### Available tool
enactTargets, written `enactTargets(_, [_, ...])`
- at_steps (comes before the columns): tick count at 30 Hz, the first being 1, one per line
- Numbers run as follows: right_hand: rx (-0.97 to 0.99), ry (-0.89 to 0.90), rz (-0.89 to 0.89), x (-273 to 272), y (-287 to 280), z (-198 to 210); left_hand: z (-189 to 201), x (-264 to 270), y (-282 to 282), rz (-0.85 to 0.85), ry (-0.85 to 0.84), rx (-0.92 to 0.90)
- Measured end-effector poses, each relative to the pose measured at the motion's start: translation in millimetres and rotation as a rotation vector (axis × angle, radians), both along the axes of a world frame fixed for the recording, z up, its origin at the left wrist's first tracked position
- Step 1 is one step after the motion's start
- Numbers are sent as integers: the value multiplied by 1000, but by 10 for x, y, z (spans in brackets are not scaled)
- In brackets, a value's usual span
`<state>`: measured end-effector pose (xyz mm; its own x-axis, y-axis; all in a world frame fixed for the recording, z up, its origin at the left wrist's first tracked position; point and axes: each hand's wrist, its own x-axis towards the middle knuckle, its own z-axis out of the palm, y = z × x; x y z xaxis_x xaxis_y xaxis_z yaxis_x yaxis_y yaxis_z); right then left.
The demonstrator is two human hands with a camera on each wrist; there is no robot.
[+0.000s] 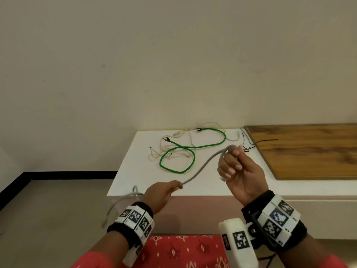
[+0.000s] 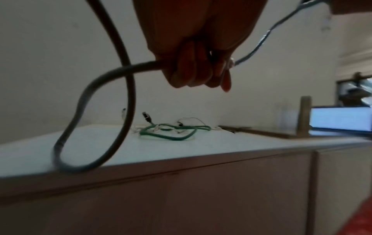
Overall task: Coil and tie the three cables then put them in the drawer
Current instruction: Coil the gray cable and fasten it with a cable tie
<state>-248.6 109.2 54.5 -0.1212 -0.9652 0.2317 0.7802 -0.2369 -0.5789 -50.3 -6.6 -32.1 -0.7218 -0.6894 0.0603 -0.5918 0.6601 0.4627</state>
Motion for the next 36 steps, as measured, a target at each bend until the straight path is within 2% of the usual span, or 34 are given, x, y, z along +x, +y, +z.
enactTargets(3, [82, 132, -255, 96, 3, -31, 68, -117, 200, -161, -257, -195])
enactTargets(5, [91, 154, -321, 70, -23, -79, 111, -148, 327, -266, -319, -284])
enactTargets(7, [116, 241, -362, 39, -36, -141, 138, -158, 422, -345, -310, -348])
enactTargets(10, [145, 544, -462, 37, -50, -325, 142, -124, 506, -494, -223, -459])
enactTargets(13, [138, 975, -578, 38, -66, -555, 115, -98, 509, -522, -170, -595])
enactTargets(15, [146, 1290, -545, 60, -53, -628, 223, -89, 537, -514, -121, -642])
enactTargets(17, [169, 1555, -411, 94, -47, -679, 305, -80, 520, -491, -87, -708])
enactTargets(19, [201, 1707, -275, 132, -32, -700, 387, -59, 463, -438, -70, -774])
enactTargets(21, [177, 1780, -210, 147, -21, -707, 453, -14, 369, -368, -35, -788])
enactTargets(25, [89, 1765, -82, 231, 18, -669, 503, 42, 236, -237, 36, -791])
enactTargets(27, [118, 1701, -24, 267, 23, -607, 495, 34, 181, -199, 80, -757])
enactTargets(32, [319, 1057, 119, 258, 59, -413, 442, 26, 165, -106, 209, -468])
enactTargets(36, [359, 638, 274, 228, 42, -321, 401, -6, 202, -94, 226, -262])
